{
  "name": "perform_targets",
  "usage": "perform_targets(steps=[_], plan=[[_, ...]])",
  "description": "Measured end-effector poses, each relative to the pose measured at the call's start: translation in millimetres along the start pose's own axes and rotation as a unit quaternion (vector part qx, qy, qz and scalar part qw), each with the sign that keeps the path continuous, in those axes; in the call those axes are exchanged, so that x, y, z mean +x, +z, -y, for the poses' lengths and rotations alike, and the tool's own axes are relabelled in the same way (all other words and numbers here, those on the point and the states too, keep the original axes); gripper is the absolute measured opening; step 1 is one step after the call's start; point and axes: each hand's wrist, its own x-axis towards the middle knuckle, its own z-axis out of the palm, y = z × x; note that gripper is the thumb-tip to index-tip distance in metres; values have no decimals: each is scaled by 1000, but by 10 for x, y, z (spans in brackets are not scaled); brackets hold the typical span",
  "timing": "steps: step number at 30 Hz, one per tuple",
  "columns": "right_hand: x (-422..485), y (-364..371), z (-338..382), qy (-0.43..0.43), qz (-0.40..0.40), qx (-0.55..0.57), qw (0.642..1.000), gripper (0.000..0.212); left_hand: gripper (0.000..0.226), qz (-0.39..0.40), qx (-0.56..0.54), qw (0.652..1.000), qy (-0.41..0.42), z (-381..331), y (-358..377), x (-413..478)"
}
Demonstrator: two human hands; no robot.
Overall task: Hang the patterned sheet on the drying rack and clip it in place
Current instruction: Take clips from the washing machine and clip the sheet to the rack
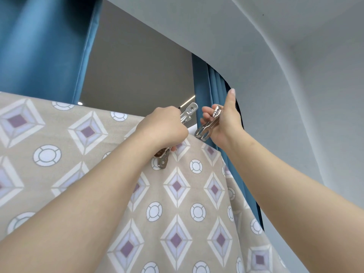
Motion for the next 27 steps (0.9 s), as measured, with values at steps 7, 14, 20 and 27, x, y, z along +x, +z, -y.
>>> perform_targets(steps=[7, 14, 20, 27], plan=[[13, -12, -133, 35, -28, -18, 999, 50, 9, -10, -4, 1000, -4, 18, -4, -21], [-8, -39, -36, 42, -49, 72, 995, 52, 9, -14, -17, 1000, -7, 24, 7, -29], [-36, 22, -128, 47, -39, 33, 998, 52, 10, -31, -18, 999, -10, 33, 37, -3], [-96, 37, -89, 49, -40, 51, 997, 52, 8, -43, -28, 999, -12, 11, 5, -29]])
